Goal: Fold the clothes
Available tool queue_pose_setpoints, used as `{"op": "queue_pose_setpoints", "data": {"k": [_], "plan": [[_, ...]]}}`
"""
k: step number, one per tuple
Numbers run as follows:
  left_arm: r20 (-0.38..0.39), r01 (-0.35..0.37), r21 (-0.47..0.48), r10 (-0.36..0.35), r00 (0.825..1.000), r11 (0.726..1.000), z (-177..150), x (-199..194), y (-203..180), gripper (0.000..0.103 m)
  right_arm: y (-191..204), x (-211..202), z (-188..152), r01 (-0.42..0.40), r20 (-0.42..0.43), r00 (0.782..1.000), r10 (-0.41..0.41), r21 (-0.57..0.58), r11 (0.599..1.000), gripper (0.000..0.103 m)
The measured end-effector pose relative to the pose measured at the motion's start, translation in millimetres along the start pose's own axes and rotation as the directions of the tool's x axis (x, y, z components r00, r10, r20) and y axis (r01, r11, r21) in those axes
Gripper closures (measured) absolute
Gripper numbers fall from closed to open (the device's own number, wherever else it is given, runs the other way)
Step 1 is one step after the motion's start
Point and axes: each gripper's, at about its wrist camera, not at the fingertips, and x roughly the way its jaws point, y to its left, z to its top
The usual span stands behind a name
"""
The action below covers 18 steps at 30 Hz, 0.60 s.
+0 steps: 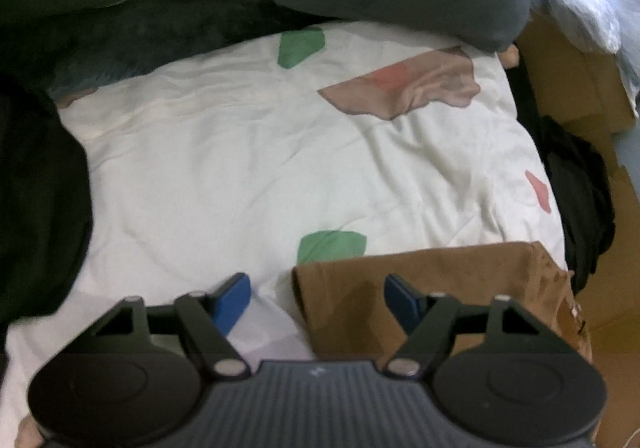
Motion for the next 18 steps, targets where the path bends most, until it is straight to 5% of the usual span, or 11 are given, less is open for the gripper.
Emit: {"op": "queue_pose_setpoints", "data": {"k": [1,3,4,5,10,18], "plan": [[0.003,-0.002,0.012,0.002,1.0,1.0,-0.6,0.6,-1.9,0.027,-0.2,0.3,-1.2,-0.002,-0.001,1.0,0.002,0.006,1.0,0.101],[0.002,0.015,0.035,-0.015,1.0,0.999,-1.3,1.5,-4.9,0.05,-0.5,0.9,-3.1,-0.005,-0.003,1.0,0.005,0.018,1.0,0.101],[-0.006,0.025,0.039,-0.025,1.0,0.999,-1.3,1.7,-5.5,0.083,-0.7,1.4,-4.1,-0.006,-0.003,1.0,0.006,0.026,1.0,0.101],[-0.014,0.035,0.042,-0.034,0.999,0.998,-1.3,1.8,-6.1,0.092,-1.0,1.9,-5.1,-0.008,-0.004,1.0,0.008,0.035,0.999,0.101],[0.022,0.106,0.041,-0.107,0.994,0.993,4.8,-11.1,-12.5,0.096,-1.7,2.0,-8.1,-0.017,-0.003,1.0,0.017,0.058,0.998,0.101],[0.054,0.329,0.11,-0.337,0.94,0.938,22.4,-46.4,-70.0,0.096,-2.6,-6.4,-6.1,-0.023,0.032,0.999,0.02,0.093,0.995,0.101]]}}
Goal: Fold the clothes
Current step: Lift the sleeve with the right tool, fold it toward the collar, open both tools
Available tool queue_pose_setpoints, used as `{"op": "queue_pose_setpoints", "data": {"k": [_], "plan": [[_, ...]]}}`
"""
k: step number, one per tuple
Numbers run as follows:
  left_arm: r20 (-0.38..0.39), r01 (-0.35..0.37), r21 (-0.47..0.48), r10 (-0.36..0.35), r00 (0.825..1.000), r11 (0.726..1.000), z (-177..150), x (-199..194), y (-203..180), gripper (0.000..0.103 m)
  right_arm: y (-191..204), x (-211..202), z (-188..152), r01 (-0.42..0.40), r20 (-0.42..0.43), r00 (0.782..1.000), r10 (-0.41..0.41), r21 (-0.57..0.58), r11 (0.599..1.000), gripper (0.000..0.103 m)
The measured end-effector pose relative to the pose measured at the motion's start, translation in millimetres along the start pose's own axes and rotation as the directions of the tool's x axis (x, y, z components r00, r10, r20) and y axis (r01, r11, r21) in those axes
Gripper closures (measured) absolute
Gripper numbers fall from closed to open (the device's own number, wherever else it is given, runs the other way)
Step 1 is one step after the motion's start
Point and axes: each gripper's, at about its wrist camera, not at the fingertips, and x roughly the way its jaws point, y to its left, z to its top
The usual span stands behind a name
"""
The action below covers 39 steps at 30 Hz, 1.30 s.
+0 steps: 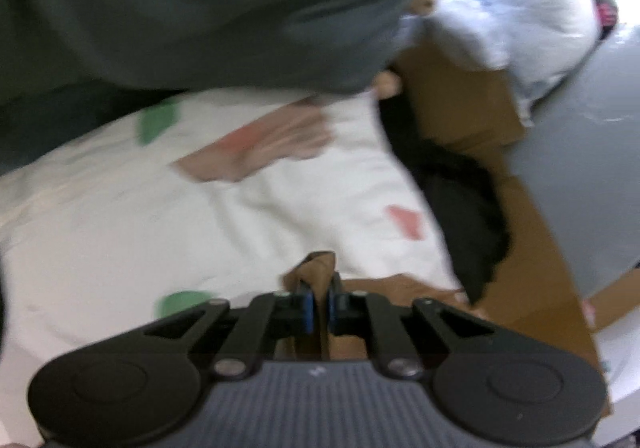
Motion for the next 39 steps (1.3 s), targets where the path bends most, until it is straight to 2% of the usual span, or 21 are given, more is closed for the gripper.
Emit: {"op": "queue_pose_setpoints", "data": {"k": [4,8,13,17,18,21,22,25,31,33,34,35,37,39], "plan": [[-0.035,0.088,0.05,-0.086,0.996,0.995,-5.5,6.8,-34.0,0.096,-6.3,-12.7,-1.7,0.004,0.021,1.0,-0.005,0.045,0.999,0.101],[-0.074,0.136,0.085,-0.13,0.989,0.987,-15.6,19.2,-64.4,0.096,-17.3,-20.5,-6.9,0.015,0.022,1.0,-0.017,0.08,0.997,0.101],[-0.116,0.18,0.121,-0.166,0.979,0.976,-25.4,32.8,-88.2,0.096,-38.6,-30.0,-14.6,0.022,0.013,1.0,-0.024,0.146,0.989,0.099],[-0.153,0.185,0.147,-0.163,0.975,0.972,-39.3,47.7,-103.6,0.096,-50.9,-37.8,-20.3,0.025,0.004,1.0,-0.026,0.176,0.984,0.094],[-0.16,0.183,0.149,-0.159,0.974,0.972,-42.1,50.9,-105.8,0.096,-55.0,-40.1,-22.6,0.024,0.002,1.0,-0.025,0.188,0.982,0.088],[-0.189,0.174,0.16,-0.143,0.971,0.972,-53.1,64.1,-112.2,0.096,-65.2,-46.3,-29.1,0.024,0.004,1.0,-0.026,0.217,0.976,0.056],[-0.2,0.17,0.166,-0.136,0.97,0.971,-56.9,68.5,-114.1,0.095,-67.7,-48.1,-31.1,0.025,0.008,1.0,-0.027,0.226,0.974,0.049],[-0.23,0.161,0.184,-0.117,0.966,0.97,-68.9,80.5,-118.8,0.095,-77.3,-50.8,-38.8,0.031,0.003,0.999,-0.033,0.256,0.966,0.042],[-0.285,0.17,0.216,-0.105,0.953,0.961,-86.9,98.1,-127.8,0.094,-90.7,-47.2,-45.6,0.041,-0.021,0.999,-0.036,0.302,0.952,0.041],[-0.301,0.166,0.206,-0.1,0.948,0.964,-90.3,102.0,-126.7,0.089,-97.0,-43.5,-47.1,0.05,-0.032,0.999,-0.041,0.33,0.943,0.041],[-0.302,0.16,0.199,-0.095,0.949,0.967,-90.8,102.9,-125.8,0.083,-100.3,-41.4,-48.0,0.053,-0.039,0.998,-0.043,0.347,0.936,0.041],[-0.298,0.157,0.187,-0.096,0.95,0.97,-90.2,103.3,-124.6,0.071,-103.4,-39.6,-49.1,0.054,-0.044,0.998,-0.041,0.365,0.929,0.041],[-0.288,0.164,0.172,-0.109,0.951,0.971,-87.6,100.7,-121.6,0.058,-110.5,-35.0,-51.8,0.041,-0.05,0.999,-0.022,0.413,0.91,0.041],[-0.271,0.174,0.17,-0.124,0.955,0.97,-83.7,96.0,-119.9,0.052,-114.8,-31.8,-54.2,0.028,-0.051,0.999,-0.006,0.449,0.893,0.041]]}}
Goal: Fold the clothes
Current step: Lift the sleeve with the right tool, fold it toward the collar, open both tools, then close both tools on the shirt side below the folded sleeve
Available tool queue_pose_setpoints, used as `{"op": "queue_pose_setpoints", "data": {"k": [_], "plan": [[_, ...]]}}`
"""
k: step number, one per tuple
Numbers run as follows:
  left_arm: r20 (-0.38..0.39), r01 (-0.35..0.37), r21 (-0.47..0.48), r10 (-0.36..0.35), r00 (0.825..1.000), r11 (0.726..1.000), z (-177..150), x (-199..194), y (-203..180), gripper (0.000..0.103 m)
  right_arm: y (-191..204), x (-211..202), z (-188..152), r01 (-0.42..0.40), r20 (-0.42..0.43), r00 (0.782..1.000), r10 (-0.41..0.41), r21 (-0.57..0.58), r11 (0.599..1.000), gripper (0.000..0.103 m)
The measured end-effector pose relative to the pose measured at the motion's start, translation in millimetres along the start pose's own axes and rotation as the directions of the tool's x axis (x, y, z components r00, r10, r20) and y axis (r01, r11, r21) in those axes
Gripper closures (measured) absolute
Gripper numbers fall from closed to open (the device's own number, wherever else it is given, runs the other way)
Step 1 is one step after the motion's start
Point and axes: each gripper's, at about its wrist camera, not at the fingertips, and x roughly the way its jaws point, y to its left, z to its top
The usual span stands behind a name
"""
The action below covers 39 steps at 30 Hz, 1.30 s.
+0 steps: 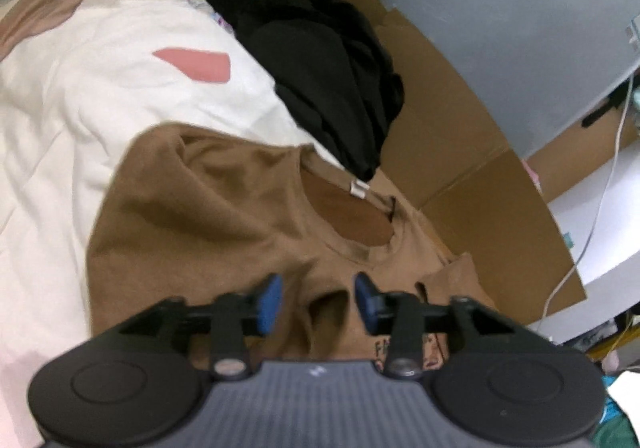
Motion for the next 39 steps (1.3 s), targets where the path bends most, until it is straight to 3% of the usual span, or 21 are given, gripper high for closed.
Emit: {"op": "queue_pose_setpoints", "data": {"k": [3,11,16,19,21,23,26,32,39], "plan": [[0.055,0.022,-0.017,-0.021,0.998,1.0,6.6,-15.3,8.9,0.048,-2.7,2.0,-1.7,-0.006,-0.003,1.0,0.006,0.028,1.0,0.041],[0.092,-0.057,-0.064,0.062,0.994,0.996,8.1,-33.8,34.0,0.048,-12.9,3.9,-3.0,-0.005,-0.005,1.0,0.005,0.11,0.994,0.044],[0.074,-0.098,-0.057,0.102,0.992,0.994,6.1,-28.3,43.2,0.048,-18.1,-1.1,-1.8,-0.001,0.021,1.0,-0.001,0.096,0.995,0.077],[0.073,-0.133,-0.064,0.137,0.988,0.989,6.2,-21.8,49.7,0.049,-18.9,-6.3,-7.1,-0.004,0.033,0.999,0.002,0.072,0.997,0.086],[0.079,-0.163,-0.072,0.169,0.982,0.984,6.3,-18.0,53.7,0.053,-19.4,-9.1,-12.2,-0.001,0.033,0.999,-0.001,0.06,0.998,0.086],[0.086,-0.2,-0.064,0.205,0.975,0.978,6.5,-15.7,55.0,0.068,-22.3,-10.3,-16.7,0.004,0.029,1.0,-0.005,0.051,0.999,0.089],[0.11,-0.25,-0.074,0.257,0.96,0.965,9.2,-13.2,58.9,0.074,-26.2,-11.6,-20.8,0.01,0.025,1.0,-0.011,0.044,0.999,0.091],[0.175,-0.284,-0.145,0.307,0.935,0.948,22.7,-14.2,68.1,0.074,-30.8,-11.5,-22.9,0.015,0.006,1.0,-0.015,0.034,0.999,0.091],[0.203,-0.302,-0.132,0.324,0.924,0.944,24.1,-19.8,62.3,0.068,-31.0,-13.5,-23.2,0.012,-0.014,1.0,-0.012,0.021,1.0,0.084]]}}
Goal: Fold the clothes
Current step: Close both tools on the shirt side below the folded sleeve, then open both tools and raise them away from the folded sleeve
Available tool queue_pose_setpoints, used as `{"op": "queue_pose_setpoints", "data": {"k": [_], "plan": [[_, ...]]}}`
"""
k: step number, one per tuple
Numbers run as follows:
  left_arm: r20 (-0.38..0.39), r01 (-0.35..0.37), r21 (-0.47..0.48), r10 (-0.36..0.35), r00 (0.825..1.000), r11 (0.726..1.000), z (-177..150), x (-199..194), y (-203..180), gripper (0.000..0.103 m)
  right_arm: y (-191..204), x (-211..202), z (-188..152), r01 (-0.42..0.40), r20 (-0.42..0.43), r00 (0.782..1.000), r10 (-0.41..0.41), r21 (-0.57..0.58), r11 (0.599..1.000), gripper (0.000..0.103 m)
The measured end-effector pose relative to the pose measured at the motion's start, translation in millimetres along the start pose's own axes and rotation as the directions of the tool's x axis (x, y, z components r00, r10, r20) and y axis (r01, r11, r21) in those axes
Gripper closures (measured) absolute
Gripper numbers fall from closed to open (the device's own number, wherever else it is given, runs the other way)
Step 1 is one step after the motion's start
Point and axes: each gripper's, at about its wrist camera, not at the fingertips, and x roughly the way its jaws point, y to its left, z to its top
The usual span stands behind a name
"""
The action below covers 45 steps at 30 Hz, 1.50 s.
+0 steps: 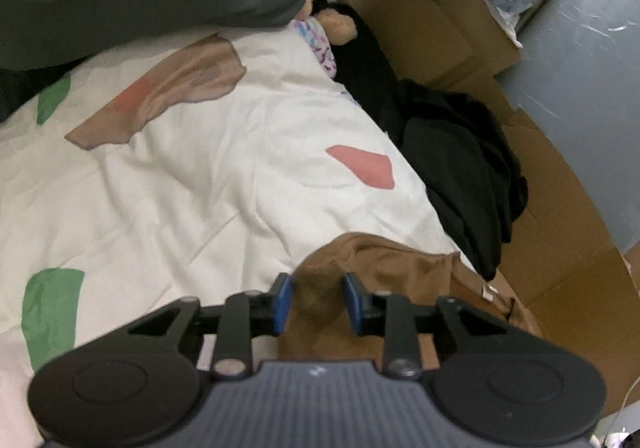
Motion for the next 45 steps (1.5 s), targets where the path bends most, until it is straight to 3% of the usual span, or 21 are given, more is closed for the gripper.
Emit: {"op": "queue_pose_setpoints", "data": {"k": [4,7,12,24,28,35,41,45], "plan": [[-0.025,0.012,0.016,-0.011,1.0,1.0,-5.3,-6.8,-4.4,0.058,-1.1,-6.3,0.1,-0.001,0.012,1.0,0.001,-0.003,1.0,0.062],[-0.055,0.027,0.048,-0.024,0.998,0.998,-9.7,-12.9,-10.7,0.046,2.9,-14.4,0.6,0.007,0.022,1.0,-0.006,-0.054,0.999,0.053],[-0.109,0.045,0.149,-0.029,0.994,0.988,-18.3,-30.3,-26.3,0.044,4.0,-33.6,6.0,0.019,0.019,1.0,-0.016,-0.153,0.988,0.05],[-0.182,0.098,0.226,-0.057,0.982,0.969,-50.3,-69.2,-54.2,0.044,-8.4,-85.1,16.3,0.091,0.007,0.996,-0.093,-0.262,0.961,0.037],[-0.195,0.121,0.291,-0.065,0.979,0.949,-65.8,-89.8,-73.9,0.034,-17.9,-103.6,13.3,0.147,-0.03,0.986,-0.162,-0.291,0.945,0.034],[-0.271,0.174,0.311,-0.088,0.959,0.934,-84.8,-119.3,-94.7,0.031,-32.8,-165.4,10.8,0.181,-0.067,0.974,-0.217,-0.348,0.92,0.029],[-0.269,0.133,0.302,-0.049,0.962,0.944,-88.0,-159.5,-113.1,0.028,-32.6,-218.5,14.7,0.218,-0.008,0.971,-0.239,-0.381,0.898,0.023],[-0.259,0.123,0.341,-0.033,0.965,0.932,-85.8,-192.5,-133.9,0.027,-27.1,-245.7,14.8,0.217,0.007,0.973,-0.231,-0.372,0.902,0.019]]}}
